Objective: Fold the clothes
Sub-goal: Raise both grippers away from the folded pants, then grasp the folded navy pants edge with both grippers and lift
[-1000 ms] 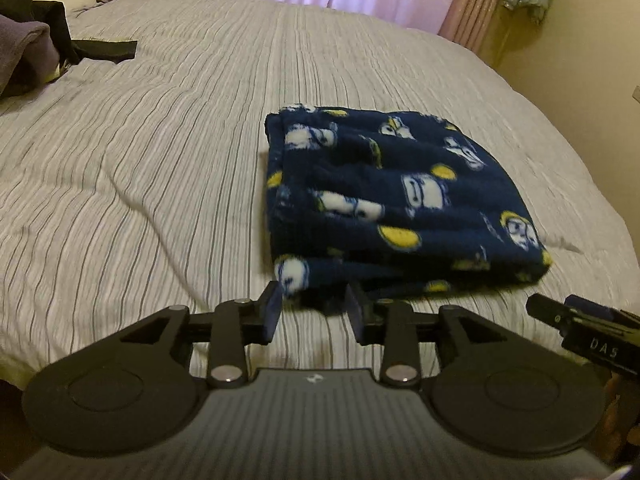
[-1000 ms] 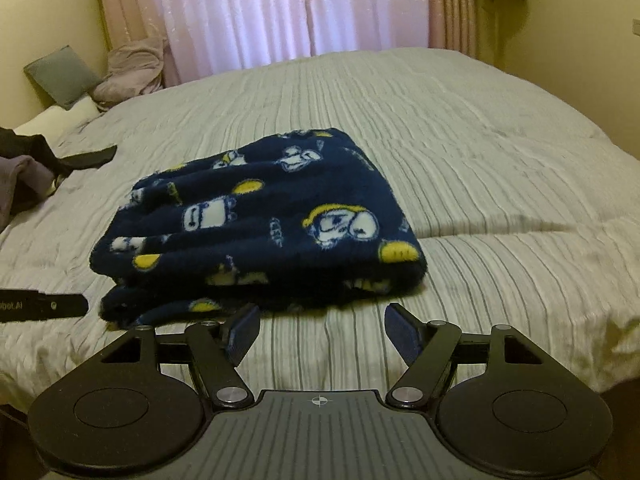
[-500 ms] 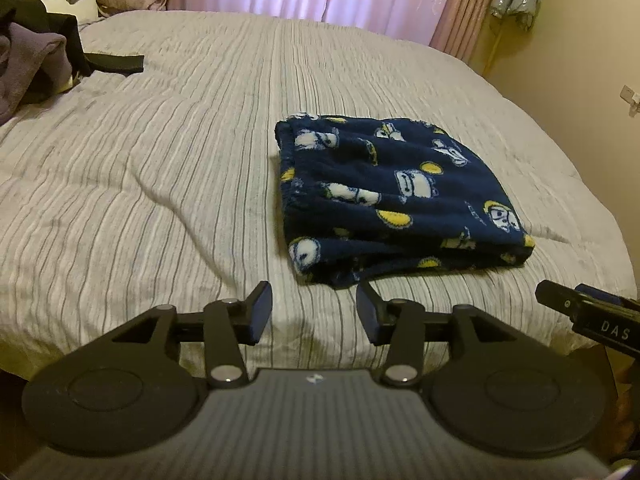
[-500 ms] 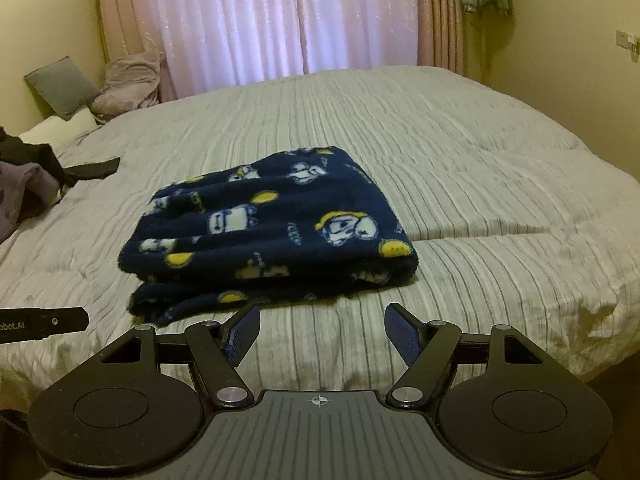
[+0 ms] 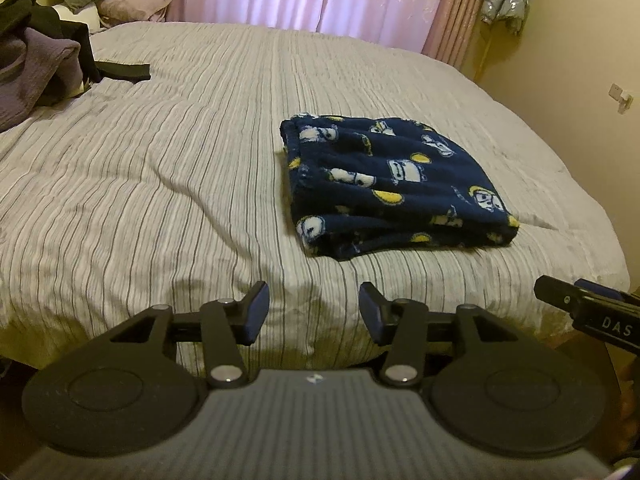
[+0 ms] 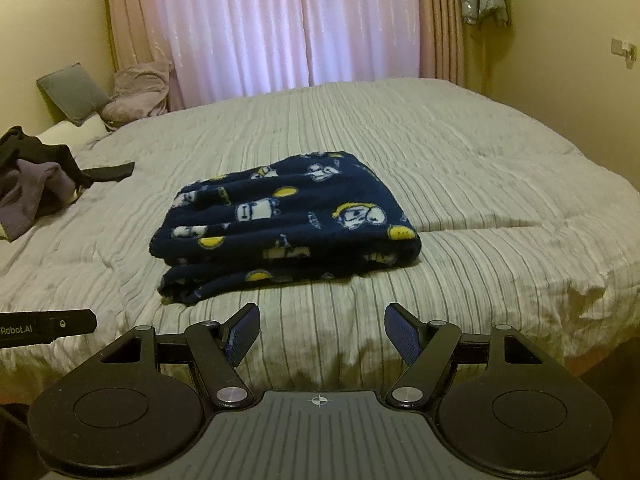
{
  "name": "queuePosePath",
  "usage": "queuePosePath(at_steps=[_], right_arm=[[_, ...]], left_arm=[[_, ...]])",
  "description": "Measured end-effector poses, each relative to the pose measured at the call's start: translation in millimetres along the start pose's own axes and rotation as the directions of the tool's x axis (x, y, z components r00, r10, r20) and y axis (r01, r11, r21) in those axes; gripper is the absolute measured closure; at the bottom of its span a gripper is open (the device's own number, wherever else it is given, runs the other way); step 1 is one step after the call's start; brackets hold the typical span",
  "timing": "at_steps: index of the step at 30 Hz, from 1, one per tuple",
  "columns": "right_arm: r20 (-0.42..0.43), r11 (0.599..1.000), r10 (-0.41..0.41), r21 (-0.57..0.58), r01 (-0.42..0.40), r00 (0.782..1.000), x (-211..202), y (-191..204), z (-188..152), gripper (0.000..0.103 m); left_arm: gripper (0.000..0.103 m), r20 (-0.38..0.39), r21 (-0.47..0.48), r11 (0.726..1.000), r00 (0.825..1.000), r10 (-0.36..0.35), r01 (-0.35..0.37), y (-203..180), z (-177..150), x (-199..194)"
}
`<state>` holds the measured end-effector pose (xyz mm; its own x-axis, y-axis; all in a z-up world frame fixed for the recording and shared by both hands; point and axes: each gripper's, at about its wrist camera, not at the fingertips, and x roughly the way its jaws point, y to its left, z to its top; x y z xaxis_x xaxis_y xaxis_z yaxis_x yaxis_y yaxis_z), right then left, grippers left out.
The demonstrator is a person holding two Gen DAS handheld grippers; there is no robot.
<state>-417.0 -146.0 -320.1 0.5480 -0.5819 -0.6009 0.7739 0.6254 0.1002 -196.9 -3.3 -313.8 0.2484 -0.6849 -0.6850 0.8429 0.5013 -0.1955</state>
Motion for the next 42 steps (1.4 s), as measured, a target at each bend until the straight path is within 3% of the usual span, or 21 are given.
queuePosePath(at_steps=[14, 22, 26, 29, 31, 35, 38, 42], right_arm=[[0.012, 0.999, 0.002, -0.051, -0.001, 1.000, -1, 15, 4, 0.031], [-0.052, 1.000, -0.001, -0.022, -0.001, 0.999, 38, 9, 6, 0.031], [-0.035, 0.995, 0.075, 0.076, -0.072, 0.997, 67, -6, 9, 0.031], [0.028, 0.959, 0.199, 0.201, -0.201, 0.980, 89, -23, 18, 0.031], [0.100, 0.903, 0.303, 0.286, -0.319, 0.948, 106, -37, 29, 0.031], [0.235, 0.808, 0.427, 0.334, -0.485, 0.873, 141, -57, 60, 0.031], [0.209, 0.780, 0.424, 0.410, -0.472, 0.881, 163, -69, 84, 0.031], [0.076, 0.754, 0.384, 0.549, -0.361, 0.920, 165, -93, 112, 0.031]], left_arm=[[0.056, 0.002, -0.034, 0.998, 0.999, -0.045, 0.045, 12, -6, 3], [0.056, 0.024, -0.081, 0.992, 0.996, -0.091, 0.093, 33, 15, 44], [0.056, 0.044, -0.109, 0.987, 0.992, -0.117, 0.122, 44, 27, 67], [0.057, 0.059, -0.129, 0.981, 0.989, -0.137, 0.143, 53, 37, 84], [0.057, 0.077, -0.139, 0.977, 0.986, -0.150, 0.159, 59, 46, 95], [0.058, 0.107, -0.115, 0.970, 0.974, -0.201, 0.213, 57, 102, 123], [0.061, 0.055, -0.088, 0.970, 0.973, -0.224, 0.229, 40, 152, 145], [0.061, -0.042, -0.040, 0.973, 0.972, -0.229, 0.228, 11, 207, 159]])
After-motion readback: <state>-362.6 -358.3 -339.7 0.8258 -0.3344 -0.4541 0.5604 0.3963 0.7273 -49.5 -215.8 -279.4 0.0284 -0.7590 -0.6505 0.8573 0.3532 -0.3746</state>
